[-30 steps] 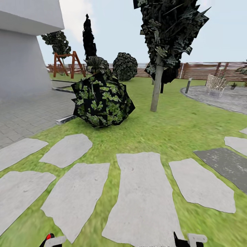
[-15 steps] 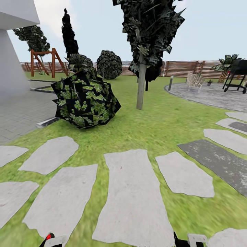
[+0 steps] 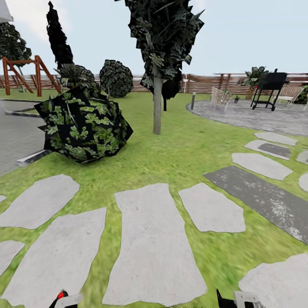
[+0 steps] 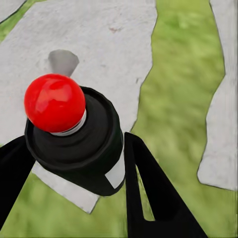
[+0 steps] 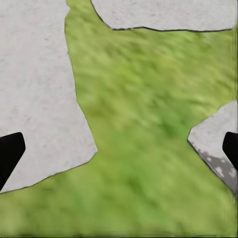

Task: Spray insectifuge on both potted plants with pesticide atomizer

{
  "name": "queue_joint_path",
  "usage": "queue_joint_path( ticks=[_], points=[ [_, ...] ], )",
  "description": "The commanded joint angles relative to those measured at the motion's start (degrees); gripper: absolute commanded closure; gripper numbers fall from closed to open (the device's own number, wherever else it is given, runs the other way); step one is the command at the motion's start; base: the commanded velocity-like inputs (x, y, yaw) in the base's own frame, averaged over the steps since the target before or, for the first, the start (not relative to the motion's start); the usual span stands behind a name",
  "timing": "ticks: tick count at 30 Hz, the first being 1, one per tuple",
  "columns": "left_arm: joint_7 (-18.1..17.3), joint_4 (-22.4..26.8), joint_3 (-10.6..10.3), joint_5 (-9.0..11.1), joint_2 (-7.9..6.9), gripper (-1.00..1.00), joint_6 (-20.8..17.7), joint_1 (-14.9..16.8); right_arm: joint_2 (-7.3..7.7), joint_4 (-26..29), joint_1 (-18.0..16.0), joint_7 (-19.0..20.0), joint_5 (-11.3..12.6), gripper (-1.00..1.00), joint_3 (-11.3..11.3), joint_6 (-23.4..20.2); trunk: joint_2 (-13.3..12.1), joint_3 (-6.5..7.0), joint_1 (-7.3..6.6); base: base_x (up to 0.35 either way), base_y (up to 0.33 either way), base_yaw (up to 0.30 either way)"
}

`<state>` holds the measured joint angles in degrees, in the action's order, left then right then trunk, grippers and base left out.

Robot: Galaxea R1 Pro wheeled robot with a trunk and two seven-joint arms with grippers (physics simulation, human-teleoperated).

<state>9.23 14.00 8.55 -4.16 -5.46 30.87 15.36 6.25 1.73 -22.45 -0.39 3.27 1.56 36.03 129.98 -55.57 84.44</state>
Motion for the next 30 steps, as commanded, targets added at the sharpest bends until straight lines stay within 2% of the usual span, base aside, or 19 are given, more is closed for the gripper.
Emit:
queue_joint_path(
  ticks=[1,22,30],
  points=[
    [0.3,0.0,0.2,-0.5,0.01,1.00,0.2,0.0,-0.01,-0.1,0.0,0.1,0.2,-1.00,0.1,0.2,0.0,-0.10,-0.01,0.000,0.000,-0.268],
    [0.3,0.0,0.1,-0.5,0.01,1.00,0.2,0.0,-0.01,0.0,0.0,0.2,0.2,-1.00,0.1,0.2,0.0,-1.26,-0.01,0.001,0.000,-0.259],
    [0.3,0.0,0.1,-0.5,0.01,1.00,0.2,0.0,-0.01,-0.1,0.0,0.2,0.2,-1.00,0.1,0.2,0.0,-1.71,-0.01,0.196,-0.123,-0.254]
  ],
)
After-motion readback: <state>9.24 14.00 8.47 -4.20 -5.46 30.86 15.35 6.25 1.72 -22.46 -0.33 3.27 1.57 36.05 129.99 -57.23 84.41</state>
